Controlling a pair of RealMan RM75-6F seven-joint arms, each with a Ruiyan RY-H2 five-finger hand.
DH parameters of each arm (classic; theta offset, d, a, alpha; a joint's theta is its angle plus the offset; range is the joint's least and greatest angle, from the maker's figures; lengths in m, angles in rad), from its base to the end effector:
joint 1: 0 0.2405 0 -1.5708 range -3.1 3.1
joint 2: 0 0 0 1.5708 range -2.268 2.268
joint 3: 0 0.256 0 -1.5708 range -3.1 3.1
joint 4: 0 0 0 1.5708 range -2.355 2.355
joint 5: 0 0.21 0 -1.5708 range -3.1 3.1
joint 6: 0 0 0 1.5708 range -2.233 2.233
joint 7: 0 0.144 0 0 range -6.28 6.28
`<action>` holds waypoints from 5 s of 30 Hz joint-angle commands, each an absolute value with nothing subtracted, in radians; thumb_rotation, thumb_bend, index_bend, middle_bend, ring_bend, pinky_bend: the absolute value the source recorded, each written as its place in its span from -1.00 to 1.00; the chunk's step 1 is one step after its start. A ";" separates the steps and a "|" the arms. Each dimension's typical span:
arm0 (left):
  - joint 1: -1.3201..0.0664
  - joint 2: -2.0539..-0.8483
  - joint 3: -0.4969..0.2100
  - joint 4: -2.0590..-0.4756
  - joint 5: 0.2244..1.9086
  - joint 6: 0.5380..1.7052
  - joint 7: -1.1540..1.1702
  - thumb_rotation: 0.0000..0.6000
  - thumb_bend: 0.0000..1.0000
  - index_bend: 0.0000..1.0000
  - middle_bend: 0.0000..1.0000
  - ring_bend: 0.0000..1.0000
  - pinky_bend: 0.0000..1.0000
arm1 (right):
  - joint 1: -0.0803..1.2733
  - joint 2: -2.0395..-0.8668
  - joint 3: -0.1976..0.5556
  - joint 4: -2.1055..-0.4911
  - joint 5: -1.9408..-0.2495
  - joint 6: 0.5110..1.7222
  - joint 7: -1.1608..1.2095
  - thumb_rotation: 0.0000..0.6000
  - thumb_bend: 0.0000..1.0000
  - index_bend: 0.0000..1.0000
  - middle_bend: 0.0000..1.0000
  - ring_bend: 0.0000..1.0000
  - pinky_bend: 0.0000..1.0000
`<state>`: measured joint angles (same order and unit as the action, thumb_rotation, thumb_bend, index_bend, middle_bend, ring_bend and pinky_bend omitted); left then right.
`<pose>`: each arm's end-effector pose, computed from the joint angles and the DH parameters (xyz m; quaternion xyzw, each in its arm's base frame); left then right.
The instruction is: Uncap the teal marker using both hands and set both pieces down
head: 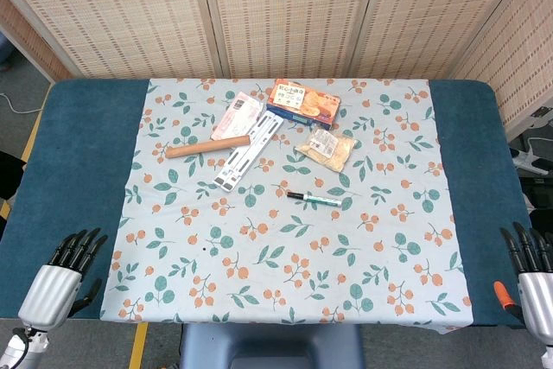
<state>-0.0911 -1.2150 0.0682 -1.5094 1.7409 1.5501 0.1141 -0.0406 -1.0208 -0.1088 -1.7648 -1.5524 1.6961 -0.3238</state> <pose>-0.2944 0.1544 0.1165 -0.6929 -0.3083 -0.3863 0.5250 -0.2998 -0.1094 0.1830 0.6176 -0.3211 0.2853 0.6589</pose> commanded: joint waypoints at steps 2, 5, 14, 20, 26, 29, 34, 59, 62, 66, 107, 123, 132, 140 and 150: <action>-0.092 -1.213 0.066 -1.511 1.737 1.548 0.112 1.00 -0.14 -1.00 -1.00 -1.00 -0.80 | -0.035 -1.055 -0.089 -1.741 -1.566 1.682 -0.316 1.00 -0.63 -1.00 -1.00 -1.00 -1.00; -0.094 -1.211 0.064 -1.515 1.734 1.546 0.108 1.00 -0.14 -1.00 -1.00 -1.00 -0.80 | -0.011 -1.101 -0.059 -1.743 -1.545 1.638 -0.318 1.00 -0.63 -1.00 -1.00 -1.00 -1.00; -0.106 -1.199 0.060 -1.524 1.722 1.527 0.079 1.00 -0.14 -1.00 -1.00 -1.00 -0.80 | 0.273 -1.263 0.192 -1.907 -1.210 1.328 -0.688 1.00 -0.63 -0.70 -0.63 -1.00 -1.00; -0.105 -1.189 0.057 -1.530 1.697 1.516 0.074 1.00 -0.14 -1.00 -1.00 -1.00 -0.80 | 0.493 -1.476 0.325 -1.822 -0.898 1.255 -0.966 1.00 -0.61 -0.45 -0.48 -1.00 -1.00; -0.099 -1.183 0.054 -1.533 1.686 1.521 0.073 1.00 -0.14 -1.00 -1.00 -1.00 -0.79 | 0.650 -1.665 0.349 -1.652 -0.751 1.245 -1.087 1.00 -0.60 -0.38 -0.44 -1.00 -1.00; -0.097 -1.181 0.053 -1.535 1.679 1.520 0.081 1.00 -0.14 -1.00 -1.00 -1.00 -0.79 | 0.694 -1.742 0.344 -1.566 -0.719 1.239 -1.089 1.00 -0.55 -0.33 -0.40 -1.00 -1.00; -0.096 -1.177 0.046 -1.536 1.667 1.521 0.075 1.00 -0.14 -1.00 -1.00 -1.00 -0.79 | 0.743 -1.835 0.326 -1.434 -0.710 1.230 -1.077 1.00 -0.50 -0.28 -0.35 -1.00 -1.00; -0.100 -1.169 0.036 -1.533 1.636 1.499 0.064 1.00 -0.15 -1.00 -1.00 -1.00 -0.79 | 0.831 -2.017 0.309 -1.124 -0.677 1.165 -1.046 1.00 -0.46 -0.11 -0.27 -0.94 -1.00; -0.101 -1.168 0.036 -1.535 1.635 1.498 0.064 1.00 -0.14 -1.00 -1.00 -1.00 -0.79 | 0.833 -2.024 0.309 -1.114 -0.680 1.164 -1.045 1.00 -0.46 -0.09 -0.26 -0.93 -1.00; -0.100 -1.165 0.036 -1.533 1.635 1.499 0.057 1.00 -0.14 -1.00 -1.00 -1.00 -0.79 | 0.837 -2.030 0.312 -1.114 -0.685 1.168 -1.044 1.00 -0.46 -0.09 -0.26 -0.92 -1.00; -0.096 -1.155 0.037 -1.534 1.645 1.513 0.039 1.00 -0.15 -1.00 -1.00 -1.00 -0.79 | 0.816 -2.005 0.288 -1.196 -0.701 1.196 -1.076 1.00 -0.27 0.59 0.55 -0.20 -1.00; -0.158 -1.223 0.017 -1.536 1.720 1.495 0.074 1.00 -0.12 -0.84 -0.86 -0.98 -0.62 | 0.805 -1.772 0.187 -1.608 -0.846 1.184 -1.083 1.00 -0.21 0.62 0.60 -0.16 -1.00; -0.289 -1.286 -0.050 -1.699 1.646 1.297 0.259 1.00 -0.20 -0.76 -0.75 -0.77 -0.39 | 0.829 -1.842 0.163 -1.632 -0.835 1.195 -1.101 1.00 -0.21 0.62 0.60 -0.16 -1.00; -0.327 -1.555 -0.103 -1.630 1.559 1.289 0.549 1.00 -0.20 -0.37 -0.39 -0.50 -0.23 | 0.850 -1.913 0.179 -1.607 -0.814 1.218 -1.106 1.00 -0.21 0.62 0.60 -0.16 -1.00; -0.378 -1.708 -0.138 -1.490 1.515 1.286 0.628 1.00 -0.27 -0.36 -0.29 -0.47 -0.15 | 0.869 -1.919 0.210 -1.639 -0.775 1.251 -1.139 1.00 -0.21 0.62 0.60 -0.16 -1.00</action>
<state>-0.3609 -1.6774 -0.1261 -1.5316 1.5198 1.2841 0.6252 0.8678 -1.9172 0.2080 -1.6371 -0.7773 1.2489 -1.1378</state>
